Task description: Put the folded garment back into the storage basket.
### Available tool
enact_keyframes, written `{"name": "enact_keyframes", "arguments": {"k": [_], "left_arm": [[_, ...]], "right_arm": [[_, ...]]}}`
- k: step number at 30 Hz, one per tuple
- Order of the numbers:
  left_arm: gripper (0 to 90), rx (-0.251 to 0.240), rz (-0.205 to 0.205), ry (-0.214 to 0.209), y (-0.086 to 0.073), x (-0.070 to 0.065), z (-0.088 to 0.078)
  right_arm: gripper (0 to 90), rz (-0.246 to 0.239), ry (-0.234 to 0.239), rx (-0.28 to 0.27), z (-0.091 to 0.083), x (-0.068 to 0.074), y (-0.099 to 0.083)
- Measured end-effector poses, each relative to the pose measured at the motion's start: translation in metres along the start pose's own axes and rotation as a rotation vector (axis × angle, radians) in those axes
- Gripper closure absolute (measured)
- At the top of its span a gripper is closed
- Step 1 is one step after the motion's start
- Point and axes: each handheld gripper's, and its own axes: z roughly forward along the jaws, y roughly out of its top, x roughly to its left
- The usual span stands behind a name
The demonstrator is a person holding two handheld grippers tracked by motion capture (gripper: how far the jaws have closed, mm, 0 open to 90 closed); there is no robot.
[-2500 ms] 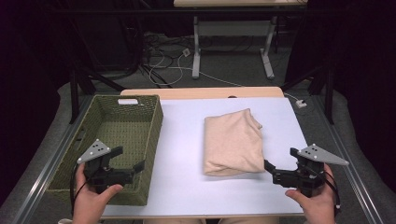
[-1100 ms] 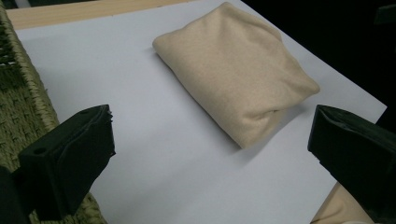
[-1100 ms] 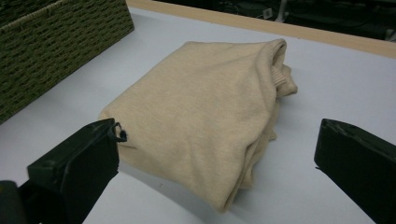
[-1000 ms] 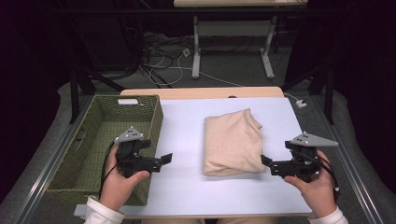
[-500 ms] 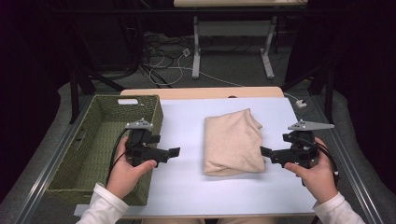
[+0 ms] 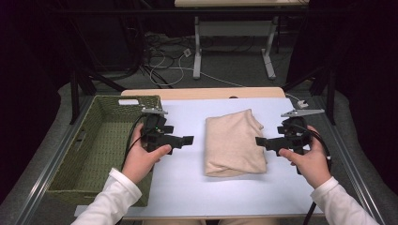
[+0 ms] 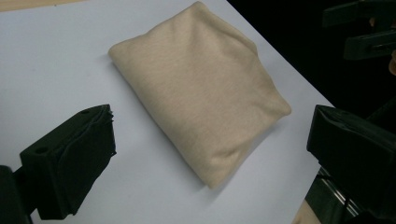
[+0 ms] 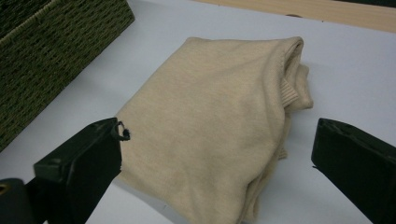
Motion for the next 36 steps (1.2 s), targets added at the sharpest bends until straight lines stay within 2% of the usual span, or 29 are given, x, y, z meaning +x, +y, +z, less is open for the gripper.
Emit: {"name": "enact_keyframes", "arguments": {"k": [7,13,19,22,26,28,36], "left_arm": [[1.1,0.023,-0.011,0.006,0.017,0.0,0.02],[1.3,0.019,-0.016,0.024,0.031,0.001,0.033],[1.3,0.023,-0.039,0.037,0.04,0.003,0.048],[1.3,0.023,-0.042,0.028,0.042,0.006,0.057],[1.4,0.034,-0.029,0.052,0.046,0.012,0.069],[1.4,0.035,-0.05,0.042,0.046,0.015,0.075],[1.4,0.038,-0.083,0.022,0.046,0.024,0.094]], "right_arm": [[1.6,-0.003,-0.021,0.022,0.013,0.0,0.015],[1.5,0.008,-0.036,0.052,0.025,-0.004,0.025],[1.5,0.013,-0.057,0.068,0.034,-0.009,0.03],[1.5,0.02,-0.06,0.07,0.037,-0.012,0.031],[1.4,0.03,-0.067,0.08,0.042,-0.017,0.032],[1.4,0.034,-0.065,0.085,0.044,-0.02,0.033],[1.4,0.062,-0.072,0.092,0.057,-0.03,0.032]]}}
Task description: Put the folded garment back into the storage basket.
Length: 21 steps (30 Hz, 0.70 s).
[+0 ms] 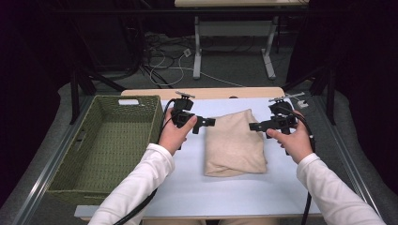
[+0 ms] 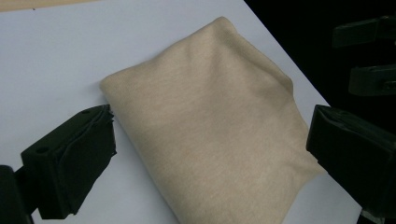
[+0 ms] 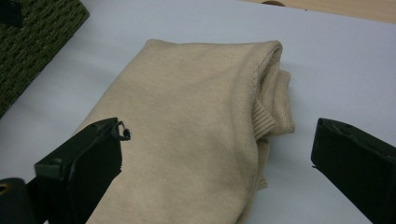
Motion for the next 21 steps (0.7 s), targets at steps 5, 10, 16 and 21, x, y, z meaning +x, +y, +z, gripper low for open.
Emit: {"name": "enact_keyframes", "arguments": {"k": [5,10,16,21], "left_arm": [[2.0,0.004,-0.025,-0.003,-0.001,0.004,0.013],[2.7,0.012,-0.041,-0.002,-0.001,0.007,0.024],[2.7,0.019,-0.058,0.01,-0.002,0.008,0.036],[2.7,0.038,-0.078,0.012,-0.005,0.013,0.048]], "right_arm": [[1.4,0.018,-0.017,0.016,0.012,-0.007,-0.002],[1.4,0.047,0.0,0.024,0.02,-0.01,-0.001],[1.4,0.05,-0.009,0.029,0.029,-0.014,-0.001],[1.5,0.072,-0.004,0.042,0.038,-0.018,-0.002]]}}
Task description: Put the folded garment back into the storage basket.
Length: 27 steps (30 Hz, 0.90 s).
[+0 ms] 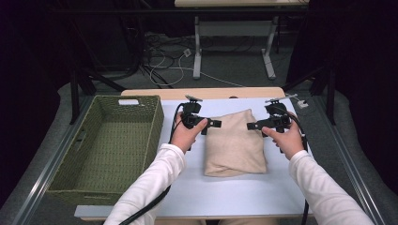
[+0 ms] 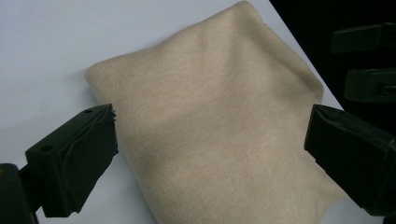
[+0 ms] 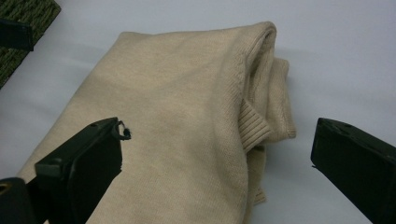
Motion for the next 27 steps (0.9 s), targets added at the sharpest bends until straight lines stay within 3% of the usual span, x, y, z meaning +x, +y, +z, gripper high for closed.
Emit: {"name": "enact_keyframes", "arguments": {"k": [13,14,16,27], "left_arm": [[3.1,0.056,-0.073,0.003,-0.01,0.012,0.03],[3.3,0.065,-0.061,0.005,-0.01,0.014,0.031],[3.8,0.067,-0.08,0.007,-0.012,0.014,0.035],[4.0,0.097,-0.091,0.013,-0.017,0.018,0.049]], "right_arm": [[1.5,0.061,0.012,0.033,0.019,-0.009,-0.003],[1.5,0.067,0.016,0.033,0.021,-0.009,-0.003],[1.6,0.073,0.016,0.035,0.024,-0.009,-0.004],[2.4,0.118,0.011,0.069,0.043,-0.022,-0.01]]}}
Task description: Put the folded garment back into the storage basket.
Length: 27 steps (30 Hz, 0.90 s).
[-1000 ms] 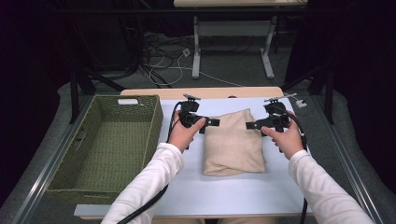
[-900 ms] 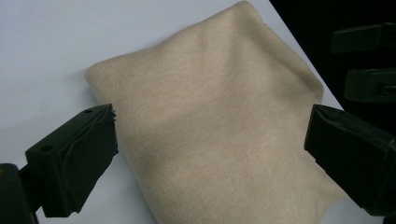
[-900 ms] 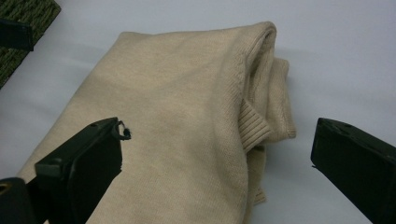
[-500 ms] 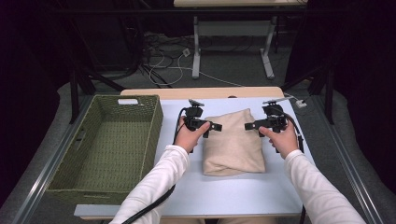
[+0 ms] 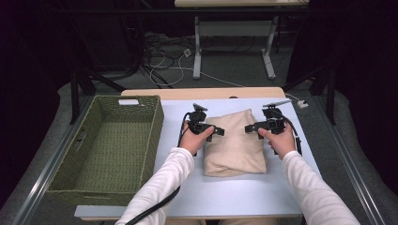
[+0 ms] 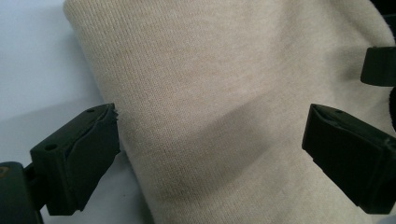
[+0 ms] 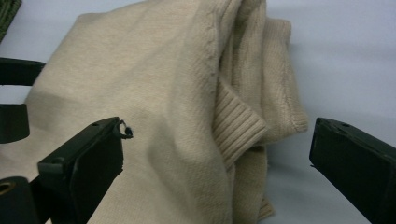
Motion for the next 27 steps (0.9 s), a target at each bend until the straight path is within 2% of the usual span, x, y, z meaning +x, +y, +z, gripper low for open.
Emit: {"name": "enact_keyframes", "arguments": {"k": [6,10,13,17,18,21,24,25,27], "left_arm": [[4.1,0.006,-0.006,0.009,-0.001,0.004,0.007],[4.0,0.017,-0.002,0.007,-0.001,0.006,0.01],[4.0,0.017,-0.023,0.004,-0.002,0.007,0.013],[4.0,0.023,-0.028,-0.011,-0.005,0.011,0.016],[4.0,0.022,-0.044,-0.018,-0.005,0.011,0.016],[4.1,0.016,-0.039,-0.024,-0.006,0.012,0.016],[4.1,0.011,-0.044,-0.024,-0.007,0.011,0.017],[4.1,0.006,-0.058,-0.028,-0.008,0.01,0.017],[4.0,-0.003,-0.053,-0.026,-0.008,0.01,0.018]], "right_arm": [[3.7,0.036,-0.013,0.004,0.01,-0.009,0.0],[3.7,0.048,0.006,0.007,0.015,-0.014,-0.001],[3.7,0.068,0.032,0.013,0.019,-0.015,-0.001],[3.7,0.077,0.045,0.019,0.022,-0.014,-0.002],[3.9,0.065,0.049,0.017,0.022,-0.015,-0.003],[4.7,0.093,0.067,0.01,0.024,-0.015,-0.007],[5.0,0.131,0.105,0.019,0.026,-0.019,-0.011],[5.0,0.139,0.115,0.018,0.027,-0.02,-0.012],[8.0,0.152,0.137,-0.004,0.028,-0.022,-0.015]]}}
